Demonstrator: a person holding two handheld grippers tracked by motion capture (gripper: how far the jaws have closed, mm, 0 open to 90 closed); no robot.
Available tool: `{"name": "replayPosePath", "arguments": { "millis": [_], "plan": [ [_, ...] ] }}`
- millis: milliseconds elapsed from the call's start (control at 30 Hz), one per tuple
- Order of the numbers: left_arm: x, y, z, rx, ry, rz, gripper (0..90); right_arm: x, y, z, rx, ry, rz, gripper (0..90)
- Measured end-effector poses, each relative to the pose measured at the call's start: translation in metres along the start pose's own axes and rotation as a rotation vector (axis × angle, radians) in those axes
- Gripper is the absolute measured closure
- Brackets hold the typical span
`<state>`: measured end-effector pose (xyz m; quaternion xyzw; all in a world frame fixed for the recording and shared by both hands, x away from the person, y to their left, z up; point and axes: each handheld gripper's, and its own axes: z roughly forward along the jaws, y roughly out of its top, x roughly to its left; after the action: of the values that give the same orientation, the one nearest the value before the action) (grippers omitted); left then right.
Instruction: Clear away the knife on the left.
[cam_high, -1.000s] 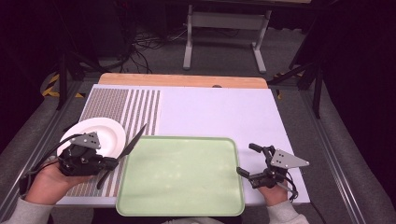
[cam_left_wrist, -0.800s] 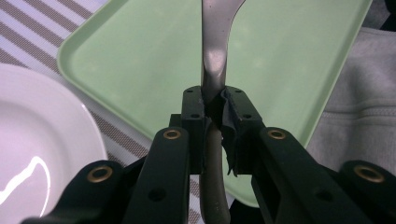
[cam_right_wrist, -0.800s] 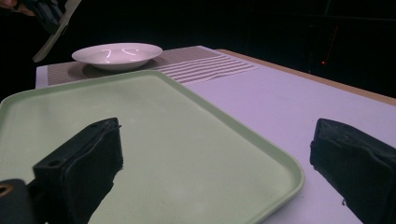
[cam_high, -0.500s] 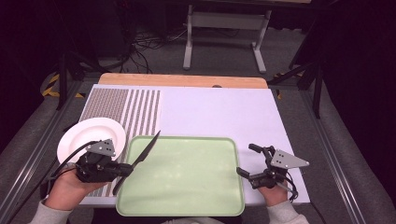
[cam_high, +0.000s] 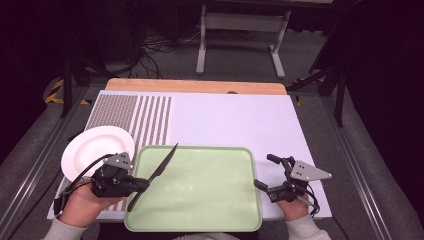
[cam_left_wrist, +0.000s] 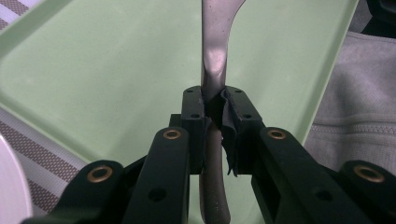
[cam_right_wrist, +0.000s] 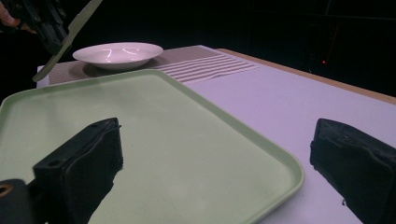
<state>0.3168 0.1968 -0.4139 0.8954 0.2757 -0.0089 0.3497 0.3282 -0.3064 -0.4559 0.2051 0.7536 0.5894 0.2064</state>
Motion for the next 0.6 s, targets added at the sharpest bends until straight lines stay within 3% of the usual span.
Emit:
{"name": "replayPosePath", "arguments": {
  "millis": [267,600],
  "plan": [
    [0.000,0.000,0.005,0.012,-0.011,-0.007,79.9,0.000,0.000,0.000,0.000,0.001,-0.001,3.1],
    [0.004,0.000,0.018,0.086,-0.033,-0.047,79.9,-0.001,0.000,-0.001,-0.004,0.004,-0.001,3.0]
  ]
}}
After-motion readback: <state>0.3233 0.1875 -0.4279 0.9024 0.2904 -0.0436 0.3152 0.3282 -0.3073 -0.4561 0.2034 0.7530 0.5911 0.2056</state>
